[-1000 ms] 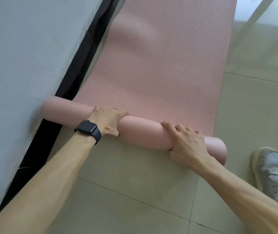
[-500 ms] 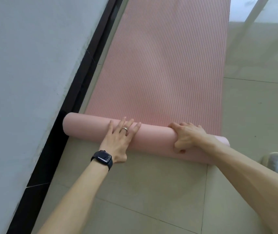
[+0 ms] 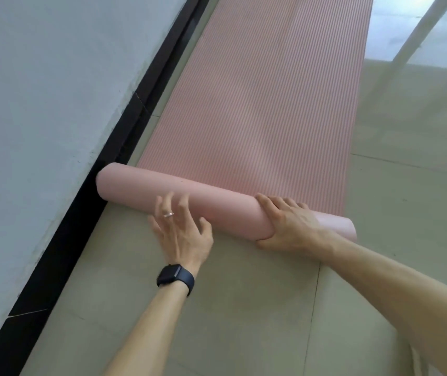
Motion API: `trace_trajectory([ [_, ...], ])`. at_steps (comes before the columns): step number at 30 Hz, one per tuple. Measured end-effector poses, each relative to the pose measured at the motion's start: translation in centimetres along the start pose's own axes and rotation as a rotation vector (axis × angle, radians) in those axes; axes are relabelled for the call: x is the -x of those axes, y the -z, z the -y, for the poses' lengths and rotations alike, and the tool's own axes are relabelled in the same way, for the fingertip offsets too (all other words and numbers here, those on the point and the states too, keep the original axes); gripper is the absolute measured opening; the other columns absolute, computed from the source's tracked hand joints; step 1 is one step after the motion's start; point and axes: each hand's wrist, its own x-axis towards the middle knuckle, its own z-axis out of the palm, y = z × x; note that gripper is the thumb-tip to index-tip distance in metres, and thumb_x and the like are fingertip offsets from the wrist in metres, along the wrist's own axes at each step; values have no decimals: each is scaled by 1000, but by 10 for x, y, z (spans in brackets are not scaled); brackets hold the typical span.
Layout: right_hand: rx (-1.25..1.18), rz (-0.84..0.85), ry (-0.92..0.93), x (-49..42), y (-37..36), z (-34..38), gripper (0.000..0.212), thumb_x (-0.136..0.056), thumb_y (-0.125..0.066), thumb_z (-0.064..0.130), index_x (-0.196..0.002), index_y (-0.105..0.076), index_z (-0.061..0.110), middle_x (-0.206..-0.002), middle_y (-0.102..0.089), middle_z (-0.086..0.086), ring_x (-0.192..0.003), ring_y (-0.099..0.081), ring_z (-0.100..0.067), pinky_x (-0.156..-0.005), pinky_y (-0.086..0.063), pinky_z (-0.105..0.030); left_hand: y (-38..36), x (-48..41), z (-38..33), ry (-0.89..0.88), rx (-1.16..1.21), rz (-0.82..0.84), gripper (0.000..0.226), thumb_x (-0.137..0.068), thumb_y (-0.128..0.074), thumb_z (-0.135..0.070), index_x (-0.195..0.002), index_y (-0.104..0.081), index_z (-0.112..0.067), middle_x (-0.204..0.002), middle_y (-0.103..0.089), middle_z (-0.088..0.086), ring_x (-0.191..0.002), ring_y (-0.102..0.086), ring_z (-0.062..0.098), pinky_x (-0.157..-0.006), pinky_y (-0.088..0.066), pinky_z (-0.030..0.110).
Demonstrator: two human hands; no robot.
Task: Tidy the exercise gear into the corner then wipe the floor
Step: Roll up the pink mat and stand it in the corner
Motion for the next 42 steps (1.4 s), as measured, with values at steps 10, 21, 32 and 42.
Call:
trace_trajectory([
  [10,313,-102,296,-7,15,-31,105,-80,-51,70,-158,3,27,-166,11,-10,-150,13,-39,-109,-1,-76,-37,-97,-63,100,32,461,58,-100,-19,-59,-155,-11,-44,-165,13,-4,-148,27,23,-119,8,58],
  [21,127,142,313,-106,101,-125,107,-76,-39,84,-154,17,36,-166,6,-5,-153,3,-29,-120,-2,-59,-56,-77,-119,222,224,236,68,-98,-45,-49,-153,-6,-45,-165,8,3,-144,-22,40,-112,-32,53],
  [32,172,7,283,-115,105,-180,132,-66,-62,81,-154,21,27,-164,20,-4,-151,17,-34,-118,4,-63,-46,-221,-220,335,247,586,63,-99,-51,-43,-155,-23,-37,-165,12,-10,-149,22,21,-122,-3,39],
  [42,48,333,109,-173,175,-213,116,-69,-63,69,-155,10,38,-166,4,3,-152,2,-31,-117,-5,-65,14,-256,-211,0,-246,894,69,-97,-50,-45,-157,-17,-34,-166,-8,-1,-153,-4,21,-121,-19,42],
])
